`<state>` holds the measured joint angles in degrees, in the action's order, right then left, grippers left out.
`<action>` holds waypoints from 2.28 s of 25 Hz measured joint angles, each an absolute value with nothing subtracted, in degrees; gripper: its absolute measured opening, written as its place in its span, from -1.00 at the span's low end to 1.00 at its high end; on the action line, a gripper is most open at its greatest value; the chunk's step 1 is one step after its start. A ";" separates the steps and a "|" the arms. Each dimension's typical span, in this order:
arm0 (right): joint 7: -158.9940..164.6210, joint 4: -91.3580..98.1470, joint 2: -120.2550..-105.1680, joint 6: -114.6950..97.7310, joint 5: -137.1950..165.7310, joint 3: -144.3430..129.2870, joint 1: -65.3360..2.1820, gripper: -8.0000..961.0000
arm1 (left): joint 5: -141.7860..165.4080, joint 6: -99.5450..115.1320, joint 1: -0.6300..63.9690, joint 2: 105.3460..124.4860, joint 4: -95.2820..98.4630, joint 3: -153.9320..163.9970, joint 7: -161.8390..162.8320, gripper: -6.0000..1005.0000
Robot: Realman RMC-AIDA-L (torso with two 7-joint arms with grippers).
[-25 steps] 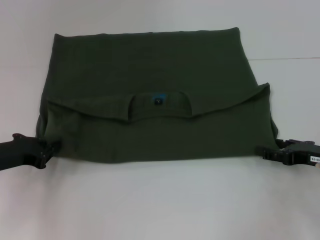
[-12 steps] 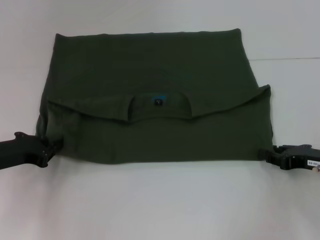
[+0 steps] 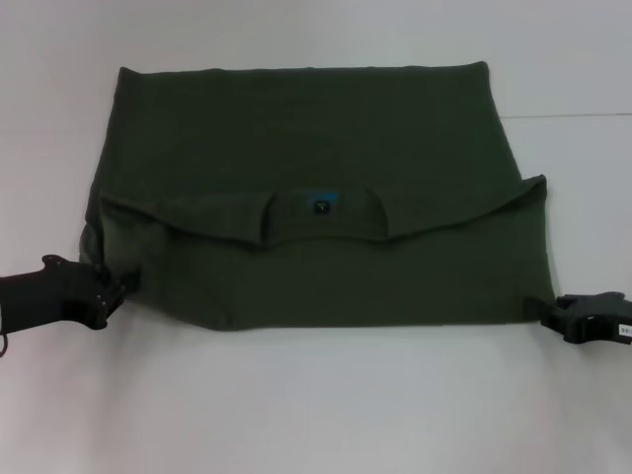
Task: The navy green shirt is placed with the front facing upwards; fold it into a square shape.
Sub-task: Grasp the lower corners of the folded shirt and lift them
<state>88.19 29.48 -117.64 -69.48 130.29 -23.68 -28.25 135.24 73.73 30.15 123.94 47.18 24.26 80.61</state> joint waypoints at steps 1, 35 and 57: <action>88.08 29.50 -117.50 -69.61 129.74 -23.61 -28.08 -0.70 | 135.18 74.31 30.14 123.96 47.33 24.26 80.62 -0.92; 85.11 36.20 -117.82 -80.78 127.28 -22.15 -22.39 -0.76 | 135.01 92.88 20.89 124.01 51.55 22.76 75.48 -0.92; 58.20 34.71 -119.51 -98.19 126.58 -10.80 -7.49 -0.76 | 135.91 102.82 14.80 123.99 50.86 14.37 64.59 -0.92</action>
<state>58.20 34.71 -119.51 -98.19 126.58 -10.80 -7.49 135.91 102.82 14.80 123.99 50.86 14.37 64.59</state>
